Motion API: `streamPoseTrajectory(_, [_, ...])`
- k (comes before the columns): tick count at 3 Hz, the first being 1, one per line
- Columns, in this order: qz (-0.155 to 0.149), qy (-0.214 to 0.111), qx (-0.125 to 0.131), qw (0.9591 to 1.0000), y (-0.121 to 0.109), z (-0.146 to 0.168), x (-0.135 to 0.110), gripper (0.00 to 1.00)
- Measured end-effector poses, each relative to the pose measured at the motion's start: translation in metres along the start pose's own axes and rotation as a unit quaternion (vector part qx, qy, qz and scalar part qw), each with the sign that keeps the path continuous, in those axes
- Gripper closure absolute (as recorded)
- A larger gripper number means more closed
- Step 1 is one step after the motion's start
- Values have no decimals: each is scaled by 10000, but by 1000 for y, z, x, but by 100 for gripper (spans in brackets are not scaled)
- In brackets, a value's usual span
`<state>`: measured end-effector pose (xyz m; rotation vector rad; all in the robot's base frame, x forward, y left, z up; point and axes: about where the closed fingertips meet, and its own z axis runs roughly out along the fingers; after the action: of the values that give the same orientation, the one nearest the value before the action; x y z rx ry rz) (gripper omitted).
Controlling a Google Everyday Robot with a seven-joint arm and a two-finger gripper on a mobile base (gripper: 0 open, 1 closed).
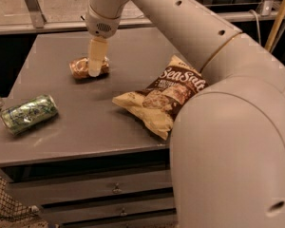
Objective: Pick orange can
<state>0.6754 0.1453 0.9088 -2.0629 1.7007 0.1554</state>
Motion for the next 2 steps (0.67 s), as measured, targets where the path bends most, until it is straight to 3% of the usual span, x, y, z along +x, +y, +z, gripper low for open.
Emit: streamPoseTrajectory(2, [-231,-316,-436,9983,3,39,-24,0])
